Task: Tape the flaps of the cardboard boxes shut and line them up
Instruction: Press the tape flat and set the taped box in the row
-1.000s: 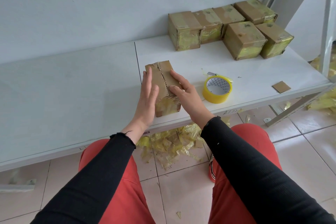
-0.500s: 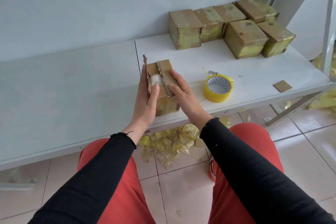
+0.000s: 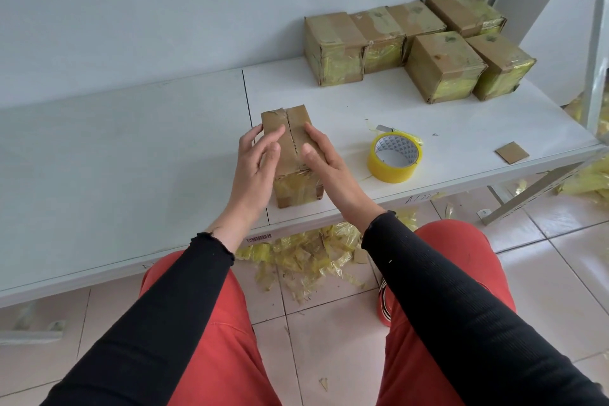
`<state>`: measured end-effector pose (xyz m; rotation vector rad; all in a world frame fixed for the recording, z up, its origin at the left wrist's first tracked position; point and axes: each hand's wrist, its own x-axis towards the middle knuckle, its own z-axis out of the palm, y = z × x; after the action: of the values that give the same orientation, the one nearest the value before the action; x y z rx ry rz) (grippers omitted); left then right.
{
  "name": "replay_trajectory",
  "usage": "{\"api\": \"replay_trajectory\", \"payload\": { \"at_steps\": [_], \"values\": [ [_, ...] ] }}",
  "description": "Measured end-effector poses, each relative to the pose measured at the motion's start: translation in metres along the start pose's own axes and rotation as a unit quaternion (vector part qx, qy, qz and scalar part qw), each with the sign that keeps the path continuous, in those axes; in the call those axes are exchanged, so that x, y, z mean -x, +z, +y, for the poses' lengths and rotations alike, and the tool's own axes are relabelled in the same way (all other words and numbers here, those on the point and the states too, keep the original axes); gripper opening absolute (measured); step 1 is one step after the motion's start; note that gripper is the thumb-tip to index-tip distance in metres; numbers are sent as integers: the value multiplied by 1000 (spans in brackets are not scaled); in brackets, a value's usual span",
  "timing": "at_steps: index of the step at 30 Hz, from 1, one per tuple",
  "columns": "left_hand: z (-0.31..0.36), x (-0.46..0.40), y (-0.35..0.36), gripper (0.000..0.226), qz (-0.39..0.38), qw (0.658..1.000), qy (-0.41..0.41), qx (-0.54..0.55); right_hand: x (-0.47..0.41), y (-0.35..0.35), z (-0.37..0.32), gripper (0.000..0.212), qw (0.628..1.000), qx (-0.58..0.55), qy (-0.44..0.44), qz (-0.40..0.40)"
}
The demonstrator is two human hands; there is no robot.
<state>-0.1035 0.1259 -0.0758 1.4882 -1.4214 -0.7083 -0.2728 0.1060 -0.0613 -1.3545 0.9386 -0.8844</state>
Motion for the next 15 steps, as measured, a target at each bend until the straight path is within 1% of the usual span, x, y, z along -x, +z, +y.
{"api": "replay_trajectory", "payload": {
  "at_steps": [3,6,10,12,15],
  "values": [
    [3,-23,-15,25,-4,999,-32,-12,0,-1,-2,73,1000,-8,8,-14],
    [13,-48,-21,34,-54,996,-60,-36,-1,-3,-1,73,1000,-14,9,-23],
    [23,-67,-11,40,-104,992,-61,-29,-1,-7,0,67,999,-34,15,-28],
    [25,-68,-8,39,-98,992,-75,-16,0,-3,1,62,1000,-20,5,-8],
    [23,-70,-8,39,-102,990,-95,-4,4,11,8,56,996,48,-24,65]
  ]
}}
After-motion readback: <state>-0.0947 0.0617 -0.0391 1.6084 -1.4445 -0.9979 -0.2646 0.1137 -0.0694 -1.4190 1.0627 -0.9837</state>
